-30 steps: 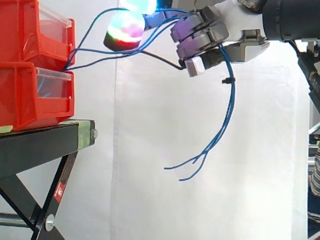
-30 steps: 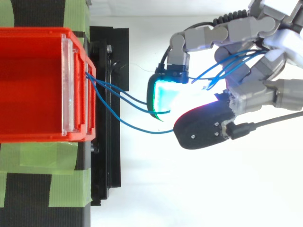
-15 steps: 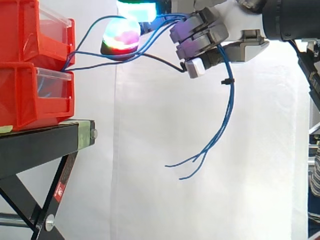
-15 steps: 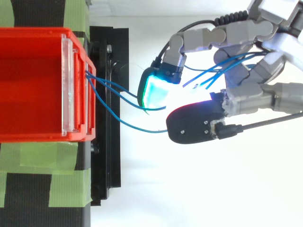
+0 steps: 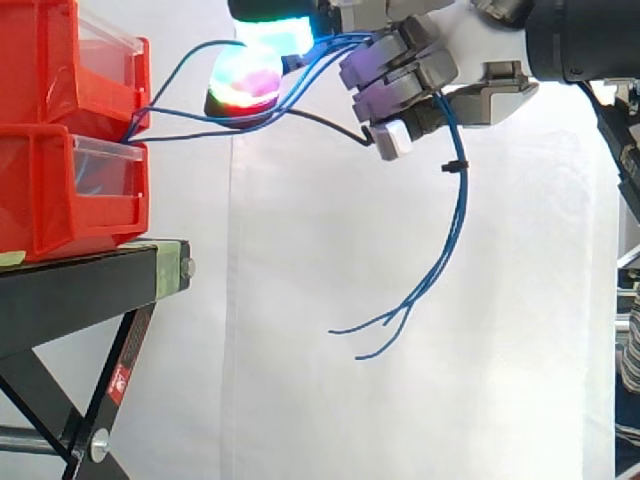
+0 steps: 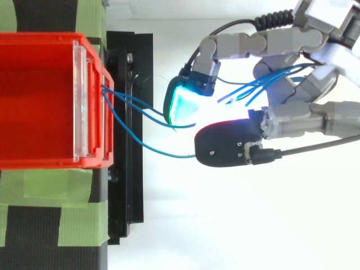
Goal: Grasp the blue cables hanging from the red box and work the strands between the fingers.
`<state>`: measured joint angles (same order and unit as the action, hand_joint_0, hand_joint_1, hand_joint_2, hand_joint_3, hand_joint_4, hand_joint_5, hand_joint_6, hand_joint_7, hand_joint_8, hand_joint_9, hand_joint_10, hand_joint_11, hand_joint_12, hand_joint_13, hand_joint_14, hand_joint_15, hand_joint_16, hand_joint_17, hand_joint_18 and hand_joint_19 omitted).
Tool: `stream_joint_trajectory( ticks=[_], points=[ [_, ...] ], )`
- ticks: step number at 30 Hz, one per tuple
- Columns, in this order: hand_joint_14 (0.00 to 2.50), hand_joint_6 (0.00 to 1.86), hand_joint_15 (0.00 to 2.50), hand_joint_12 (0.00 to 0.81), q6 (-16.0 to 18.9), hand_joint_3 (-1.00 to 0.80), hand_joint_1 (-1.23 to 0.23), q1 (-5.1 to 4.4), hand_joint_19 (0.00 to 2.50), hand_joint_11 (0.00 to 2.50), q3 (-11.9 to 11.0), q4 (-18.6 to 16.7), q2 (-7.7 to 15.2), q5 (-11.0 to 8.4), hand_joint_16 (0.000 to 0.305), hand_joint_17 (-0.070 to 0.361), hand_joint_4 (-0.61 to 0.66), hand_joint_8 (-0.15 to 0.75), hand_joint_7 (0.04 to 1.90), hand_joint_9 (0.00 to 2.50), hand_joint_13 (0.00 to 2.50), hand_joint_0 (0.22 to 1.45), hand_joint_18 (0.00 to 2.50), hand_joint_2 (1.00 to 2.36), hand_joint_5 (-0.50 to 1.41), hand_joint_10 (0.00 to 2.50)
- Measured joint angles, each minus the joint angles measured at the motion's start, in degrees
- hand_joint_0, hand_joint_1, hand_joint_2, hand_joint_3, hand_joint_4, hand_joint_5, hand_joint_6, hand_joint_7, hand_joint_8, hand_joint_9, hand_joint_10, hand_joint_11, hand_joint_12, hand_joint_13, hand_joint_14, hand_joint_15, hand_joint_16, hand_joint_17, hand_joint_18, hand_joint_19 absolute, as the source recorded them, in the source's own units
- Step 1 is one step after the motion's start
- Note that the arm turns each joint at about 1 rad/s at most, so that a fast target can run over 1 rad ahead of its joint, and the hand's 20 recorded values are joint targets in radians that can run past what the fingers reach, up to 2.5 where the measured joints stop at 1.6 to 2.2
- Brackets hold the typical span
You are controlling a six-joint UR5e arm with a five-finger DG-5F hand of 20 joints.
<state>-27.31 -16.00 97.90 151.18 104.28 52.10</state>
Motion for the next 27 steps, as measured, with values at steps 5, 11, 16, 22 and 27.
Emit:
stream_joint_trajectory(
  ticks=[5,11,16,22,27],
  points=[
    [2.5,0.01,1.71,0.684,0.1,-0.07,-0.78,0.02,0.6,2.5,0.0,0.4,0.0,0.04,0.243,0.182,0.13,0.532,1.34,1.78,1.96,0.95,2.5,1.02,0.5,2.5],
    [2.5,0.18,1.71,0.684,-0.2,-0.06,-0.81,0.02,0.6,2.5,0.0,1.3,0.0,0.95,0.243,0.182,0.04,0.532,1.43,1.78,1.96,1.09,2.5,1.02,0.47,2.5],
    [2.5,0.67,1.71,0.684,-0.8,-0.06,-0.82,0.03,0.6,2.5,0.0,1.5,0.0,1.63,0.243,0.182,-0.01,0.532,1.28,1.78,1.96,1.15,2.5,1.02,0.34,2.5],
    [2.5,1.15,1.71,0.684,-1.3,0.02,-0.8,0.05,0.6,2.5,0.0,1.6,0.0,1.78,0.243,0.182,-0.04,0.532,1.15,1.78,1.96,1.24,2.5,1.02,0.23,2.5],
    [2.5,1.29,1.71,0.684,-1.3,0.08,-0.78,0.06,0.6,2.5,0.0,1.6,0.0,2.21,0.243,0.182,-0.05,0.532,1.13,1.78,1.96,1.25,2.5,1.02,0.22,2.5]
  ],
)
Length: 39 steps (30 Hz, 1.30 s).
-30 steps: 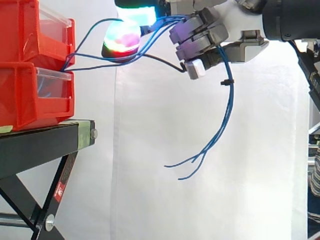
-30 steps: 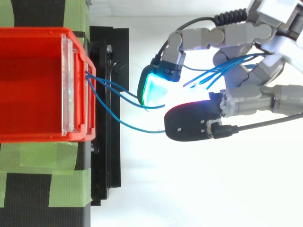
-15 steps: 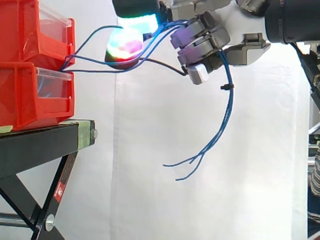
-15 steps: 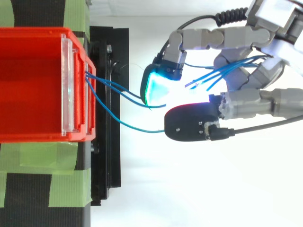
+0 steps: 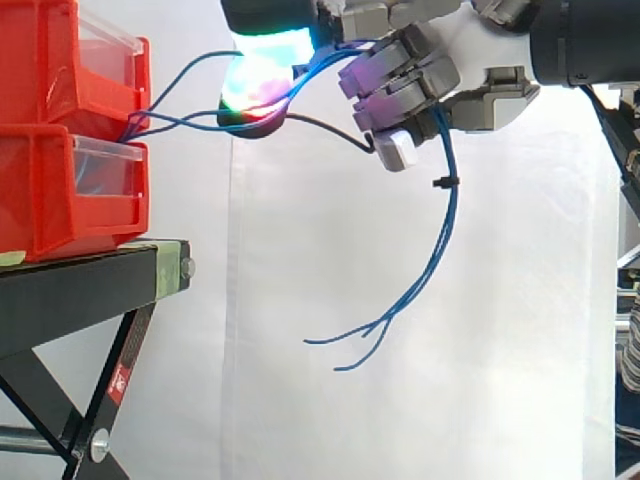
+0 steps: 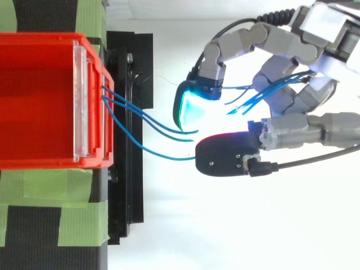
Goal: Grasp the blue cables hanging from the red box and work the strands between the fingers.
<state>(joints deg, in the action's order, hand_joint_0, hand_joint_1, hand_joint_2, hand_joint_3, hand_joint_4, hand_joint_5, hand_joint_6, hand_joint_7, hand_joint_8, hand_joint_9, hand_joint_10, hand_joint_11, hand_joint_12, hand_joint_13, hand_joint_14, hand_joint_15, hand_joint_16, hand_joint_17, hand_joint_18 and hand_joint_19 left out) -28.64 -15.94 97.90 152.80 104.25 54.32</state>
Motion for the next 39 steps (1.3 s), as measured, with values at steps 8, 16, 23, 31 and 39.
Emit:
stream_joint_trajectory(
  ticks=[8,16,23,31,39],
  points=[
    [2.5,1.33,1.71,0.684,0.0,0.23,-0.79,0.0,0.6,2.5,0.0,-0.2,0.0,0.29,0.243,0.182,-0.04,0.532,1.11,1.78,1.96,1.24,2.5,1.01,0.23,2.5],
    [2.5,1.36,1.71,0.684,-0.5,0.22,-0.79,-0.17,0.6,2.5,0.0,-1.1,0.1,0.27,0.243,0.182,-0.05,0.532,1.08,1.78,1.96,1.25,2.5,1.01,0.23,2.5],
    [2.5,1.37,1.71,0.684,-3.1,0.23,-0.78,-0.49,0.6,2.5,0.0,-2.2,0.1,0.19,0.243,0.182,-0.06,0.532,1.1,1.78,1.96,1.26,2.5,1.01,0.23,2.5],
    [2.5,1.37,1.71,0.684,-4.7,0.24,-0.78,-1.1,0.6,2.5,0.0,-4.0,2.4,0.17,0.243,0.182,-0.05,0.532,1.09,1.78,1.96,1.26,2.5,1.01,0.23,2.5],
    [2.5,1.37,1.71,0.684,-4.6,0.23,-0.78,-1.27,0.6,2.5,0.0,-5.6,2.6,0.14,0.243,0.182,-0.05,0.532,1.1,1.78,1.96,1.26,2.5,1.01,0.23,2.5]
  ],
)
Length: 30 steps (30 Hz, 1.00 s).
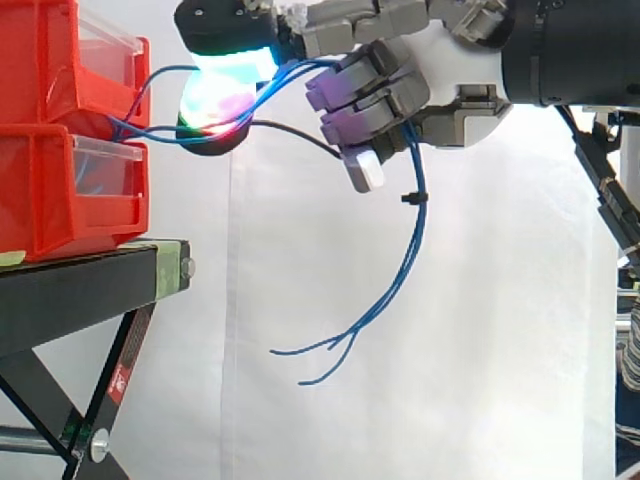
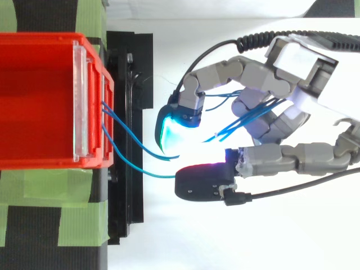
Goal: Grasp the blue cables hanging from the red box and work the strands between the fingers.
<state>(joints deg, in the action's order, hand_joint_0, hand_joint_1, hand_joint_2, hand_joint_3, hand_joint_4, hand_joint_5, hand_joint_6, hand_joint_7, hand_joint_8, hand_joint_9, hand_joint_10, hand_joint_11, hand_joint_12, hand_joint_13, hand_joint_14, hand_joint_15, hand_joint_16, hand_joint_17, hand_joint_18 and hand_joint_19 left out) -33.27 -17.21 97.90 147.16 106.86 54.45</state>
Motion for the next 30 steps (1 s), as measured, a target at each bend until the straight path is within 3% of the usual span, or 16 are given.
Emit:
stream_joint_trajectory(
  ticks=[14,30],
  points=[
    [2.5,1.38,1.71,0.684,-0.1,0.22,-0.78,-0.02,0.6,2.5,0.0,0.8,0.0,-0.09,0.243,0.182,-0.04,0.532,1.1,1.78,1.96,1.26,2.5,1.01,0.23,2.5],
    [2.5,1.38,1.71,0.684,-0.2,0.23,-0.78,-0.02,0.6,2.5,0.0,7.9,0.0,-0.15,0.243,0.182,-0.02,0.532,1.11,1.78,1.96,1.26,2.5,1.0,0.22,2.5]
  ],
)
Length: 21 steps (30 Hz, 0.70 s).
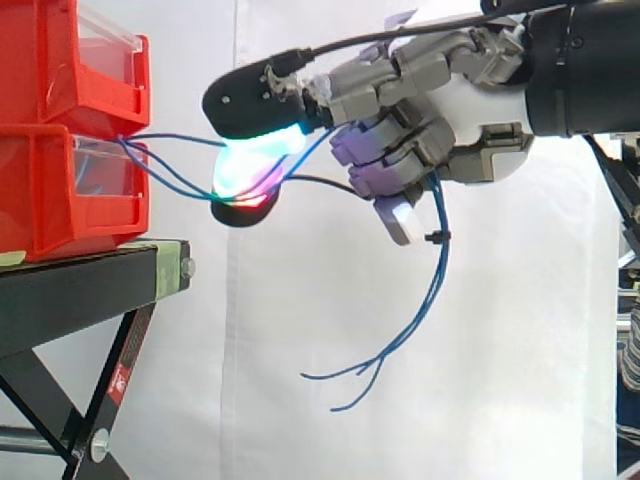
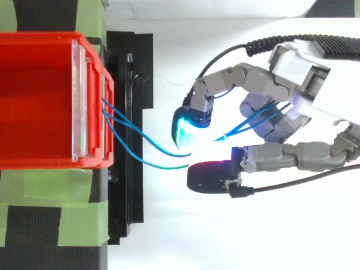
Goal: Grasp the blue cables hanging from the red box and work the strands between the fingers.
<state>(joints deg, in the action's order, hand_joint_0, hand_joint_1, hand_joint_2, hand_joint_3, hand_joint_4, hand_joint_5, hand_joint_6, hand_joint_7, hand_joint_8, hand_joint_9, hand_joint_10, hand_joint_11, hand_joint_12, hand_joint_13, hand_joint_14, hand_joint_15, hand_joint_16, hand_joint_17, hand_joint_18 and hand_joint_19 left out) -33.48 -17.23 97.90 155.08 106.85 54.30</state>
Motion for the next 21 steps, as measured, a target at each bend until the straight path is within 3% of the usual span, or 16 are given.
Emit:
stream_joint_trajectory(
  ticks=[21],
  points=[
    [2.5,1.39,1.71,0.684,0.1,0.22,-0.78,0.0,0.6,2.5,-0.5,1.6,-0.2,0.04,0.243,0.182,-0.02,0.532,1.11,1.78,1.96,1.25,2.5,1.0,0.22,2.5]
  ],
)
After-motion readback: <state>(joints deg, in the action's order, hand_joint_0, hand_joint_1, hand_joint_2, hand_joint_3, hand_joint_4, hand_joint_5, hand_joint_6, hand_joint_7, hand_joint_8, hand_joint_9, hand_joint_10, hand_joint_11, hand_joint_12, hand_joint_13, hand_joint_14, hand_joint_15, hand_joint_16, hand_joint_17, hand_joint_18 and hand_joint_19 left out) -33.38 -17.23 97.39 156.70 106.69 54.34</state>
